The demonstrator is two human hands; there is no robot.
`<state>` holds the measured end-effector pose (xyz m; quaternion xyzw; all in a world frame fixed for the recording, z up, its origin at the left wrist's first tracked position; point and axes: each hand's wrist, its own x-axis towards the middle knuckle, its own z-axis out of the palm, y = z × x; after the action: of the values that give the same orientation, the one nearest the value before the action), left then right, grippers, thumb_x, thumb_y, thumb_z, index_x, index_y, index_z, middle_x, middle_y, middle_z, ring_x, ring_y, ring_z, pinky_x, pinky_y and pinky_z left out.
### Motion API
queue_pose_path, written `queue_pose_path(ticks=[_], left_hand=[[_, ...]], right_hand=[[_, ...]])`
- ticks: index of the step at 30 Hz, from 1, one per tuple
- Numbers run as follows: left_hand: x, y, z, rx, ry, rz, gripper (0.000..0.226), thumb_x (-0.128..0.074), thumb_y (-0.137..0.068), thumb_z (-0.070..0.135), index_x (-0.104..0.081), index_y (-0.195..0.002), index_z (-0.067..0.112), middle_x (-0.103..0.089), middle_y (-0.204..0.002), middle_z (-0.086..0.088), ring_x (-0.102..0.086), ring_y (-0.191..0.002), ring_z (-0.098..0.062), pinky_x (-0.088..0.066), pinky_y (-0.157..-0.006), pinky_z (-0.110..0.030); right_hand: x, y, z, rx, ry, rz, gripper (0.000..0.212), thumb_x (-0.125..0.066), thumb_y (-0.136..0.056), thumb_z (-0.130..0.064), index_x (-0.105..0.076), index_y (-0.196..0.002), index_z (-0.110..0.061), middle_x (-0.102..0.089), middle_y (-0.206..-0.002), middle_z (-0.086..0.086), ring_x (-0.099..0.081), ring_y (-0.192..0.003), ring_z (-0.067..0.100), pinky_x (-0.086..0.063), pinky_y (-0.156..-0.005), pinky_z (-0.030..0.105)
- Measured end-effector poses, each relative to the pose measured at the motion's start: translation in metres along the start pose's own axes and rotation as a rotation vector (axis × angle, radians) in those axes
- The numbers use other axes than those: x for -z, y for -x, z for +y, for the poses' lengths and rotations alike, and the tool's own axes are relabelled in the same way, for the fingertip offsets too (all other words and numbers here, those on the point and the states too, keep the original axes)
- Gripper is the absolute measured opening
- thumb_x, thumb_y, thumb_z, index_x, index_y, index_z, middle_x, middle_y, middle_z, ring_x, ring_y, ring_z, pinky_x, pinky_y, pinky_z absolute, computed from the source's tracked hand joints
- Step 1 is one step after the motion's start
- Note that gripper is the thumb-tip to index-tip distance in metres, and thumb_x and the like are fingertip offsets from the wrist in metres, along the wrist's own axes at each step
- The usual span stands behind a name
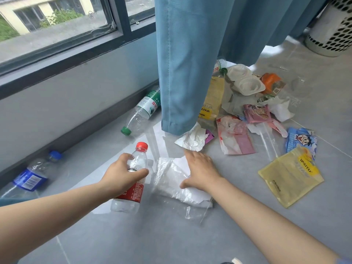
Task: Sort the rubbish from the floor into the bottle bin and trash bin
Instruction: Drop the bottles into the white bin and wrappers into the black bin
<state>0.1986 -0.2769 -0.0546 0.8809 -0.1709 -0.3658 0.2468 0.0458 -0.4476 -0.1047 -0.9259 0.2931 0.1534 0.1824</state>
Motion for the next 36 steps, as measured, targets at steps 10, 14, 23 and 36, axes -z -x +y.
queue_pose_path(ticks=[10,14,23,36], left_hand=[[0.001,0.000,0.002,0.004,0.008,-0.016,0.053,-0.073,-0.078,0.036,-0.045,-0.122,0.026,-0.061,-0.093,0.004,-0.061,-0.077,-0.012,-0.042,-0.056,-0.023],[0.005,0.002,0.009,0.009,0.017,-0.004,0.055,-0.072,-0.077,0.038,-0.045,-0.124,0.026,-0.060,-0.093,0.002,-0.060,-0.077,-0.011,-0.044,-0.057,-0.023],[0.034,0.019,0.056,-0.070,0.123,-0.065,0.066,-0.074,-0.072,0.044,-0.043,-0.127,0.026,-0.059,-0.094,0.007,-0.062,-0.082,-0.013,-0.049,-0.065,-0.026],[0.186,0.076,0.146,0.004,0.359,-0.066,0.056,-0.067,-0.055,0.048,-0.052,-0.105,0.028,-0.067,-0.096,0.000,-0.068,-0.085,-0.020,-0.057,-0.082,-0.042]], right_hand=[[0.020,0.017,-0.005,-0.111,-0.290,-0.086,0.079,-0.081,-0.069,-0.027,-0.036,-0.133,-0.017,-0.053,-0.128,0.005,-0.058,-0.106,0.022,-0.047,-0.081,0.029],[0.035,0.021,-0.006,-0.135,-0.356,-0.066,0.036,-0.079,-0.064,-0.025,-0.056,-0.091,-0.018,-0.054,-0.097,-0.001,-0.053,-0.084,0.017,-0.040,-0.062,0.027],[0.100,0.042,-0.012,-0.141,-0.505,0.120,0.016,-0.070,-0.069,-0.021,-0.062,-0.080,-0.013,-0.067,-0.076,0.001,-0.063,-0.072,0.021,-0.050,-0.059,0.034],[0.244,0.069,-0.103,-0.213,-0.569,0.246,0.011,-0.063,-0.070,-0.019,-0.056,-0.076,-0.015,-0.061,-0.069,0.004,-0.057,-0.068,0.026,-0.046,-0.058,0.039]])
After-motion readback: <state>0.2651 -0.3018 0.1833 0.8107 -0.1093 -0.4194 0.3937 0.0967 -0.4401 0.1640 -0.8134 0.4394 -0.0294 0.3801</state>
